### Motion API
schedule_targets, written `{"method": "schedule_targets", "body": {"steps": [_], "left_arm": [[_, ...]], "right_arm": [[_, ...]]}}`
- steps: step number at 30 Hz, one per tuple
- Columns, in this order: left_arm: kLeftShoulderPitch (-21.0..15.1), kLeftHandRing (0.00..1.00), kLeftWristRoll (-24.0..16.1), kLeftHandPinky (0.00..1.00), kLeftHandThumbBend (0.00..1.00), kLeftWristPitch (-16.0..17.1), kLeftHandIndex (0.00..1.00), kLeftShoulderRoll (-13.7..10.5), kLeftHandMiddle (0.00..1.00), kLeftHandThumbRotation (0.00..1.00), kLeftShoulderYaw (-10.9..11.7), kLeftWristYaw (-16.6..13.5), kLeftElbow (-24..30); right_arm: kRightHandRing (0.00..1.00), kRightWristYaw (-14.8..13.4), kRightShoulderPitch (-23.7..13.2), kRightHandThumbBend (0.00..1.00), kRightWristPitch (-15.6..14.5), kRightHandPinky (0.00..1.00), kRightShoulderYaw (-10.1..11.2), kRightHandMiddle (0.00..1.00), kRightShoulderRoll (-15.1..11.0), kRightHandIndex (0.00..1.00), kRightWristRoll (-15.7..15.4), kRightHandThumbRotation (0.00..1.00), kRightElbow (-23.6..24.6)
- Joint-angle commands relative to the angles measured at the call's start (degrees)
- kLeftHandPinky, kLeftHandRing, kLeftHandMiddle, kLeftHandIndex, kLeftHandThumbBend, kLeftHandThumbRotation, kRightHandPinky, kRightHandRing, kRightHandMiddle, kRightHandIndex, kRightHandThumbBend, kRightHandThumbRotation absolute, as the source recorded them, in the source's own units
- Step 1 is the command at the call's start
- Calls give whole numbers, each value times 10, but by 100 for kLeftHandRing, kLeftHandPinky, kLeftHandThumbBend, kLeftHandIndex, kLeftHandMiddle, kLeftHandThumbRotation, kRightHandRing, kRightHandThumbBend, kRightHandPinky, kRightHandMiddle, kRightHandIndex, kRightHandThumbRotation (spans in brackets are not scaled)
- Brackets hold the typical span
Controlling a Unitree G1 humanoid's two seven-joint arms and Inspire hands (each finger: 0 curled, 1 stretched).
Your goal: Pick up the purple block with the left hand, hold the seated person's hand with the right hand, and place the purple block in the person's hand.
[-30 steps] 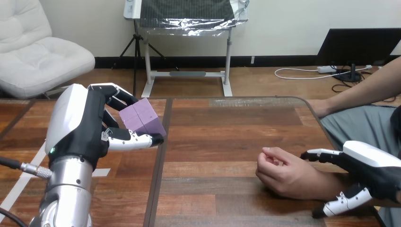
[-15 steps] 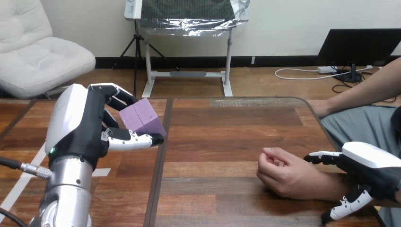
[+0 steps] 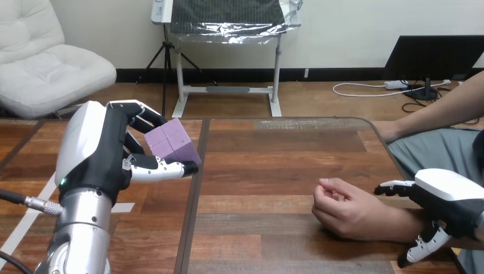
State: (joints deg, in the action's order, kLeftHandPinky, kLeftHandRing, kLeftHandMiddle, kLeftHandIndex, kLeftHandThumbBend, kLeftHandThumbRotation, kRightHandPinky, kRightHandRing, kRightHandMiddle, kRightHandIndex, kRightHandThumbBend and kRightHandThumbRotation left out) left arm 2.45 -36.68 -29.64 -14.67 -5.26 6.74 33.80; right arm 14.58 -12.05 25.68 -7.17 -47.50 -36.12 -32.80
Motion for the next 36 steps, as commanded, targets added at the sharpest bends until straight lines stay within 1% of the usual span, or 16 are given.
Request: {"method": "schedule_targets", "body": {"steps": [1, 3, 11, 18, 21, 27, 31, 34, 36], "left_arm": [[-18, 25, 0, 18, 71, 14, 43, 2, 35, 0, 10, -7, 15], [-18, 25, 0, 17, 71, 14, 43, 2, 34, 0, 10, -7, 15], [-18, 24, 1, 17, 71, 17, 43, 0, 34, 0, 11, -7, 14], [-17, 24, 2, 17, 72, 18, 43, 0, 34, 0, 12, -6, 15], [-17, 24, 2, 17, 72, 18, 43, 0, 34, 0, 12, -6, 15], [-15, 25, 3, 17, 72, 18, 43, -1, 34, 0, 14, -3, 17], [-14, 26, 3, 18, 72, 17, 43, -1, 34, 0, 14, -2, 18], [-14, 25, 3, 18, 72, 15, 43, 1, 35, 0, 14, -1, 19], [-14, 26, 4, 18, 72, 15, 43, 1, 35, 0, 15, -1, 19]], "right_arm": [[86, -7, -25, 100, -41, 78, -15, 87, -6, 88, -17, 13, -17], [86, -7, -28, 100, -46, 77, -18, 87, -5, 88, -19, 12, -20], [87, 7, -36, 100, -78, 71, -33, 88, -6, 88, -23, 14, -20], [87, 13, -43, 100, -90, 69, -40, 87, -7, 88, -19, 13, -27], [87, 19, -46, 100, -102, 69, -45, 87, -7, 88, -20, 13, -29], [87, 30, -49, 100, -114, 69, -47, 87, -6, 87, -13, 12, -28], [85, 41, -52, 100, -111, 67, -48, 86, -8, 86, -6, 11, -30], [82, 41, -52, 100, -107, 63, -47, 83, -6, 84, -1, 10, -33], [77, 42, -51, 100, -109, 58, -46, 81, -5, 83, 1, 9, -33]]}}
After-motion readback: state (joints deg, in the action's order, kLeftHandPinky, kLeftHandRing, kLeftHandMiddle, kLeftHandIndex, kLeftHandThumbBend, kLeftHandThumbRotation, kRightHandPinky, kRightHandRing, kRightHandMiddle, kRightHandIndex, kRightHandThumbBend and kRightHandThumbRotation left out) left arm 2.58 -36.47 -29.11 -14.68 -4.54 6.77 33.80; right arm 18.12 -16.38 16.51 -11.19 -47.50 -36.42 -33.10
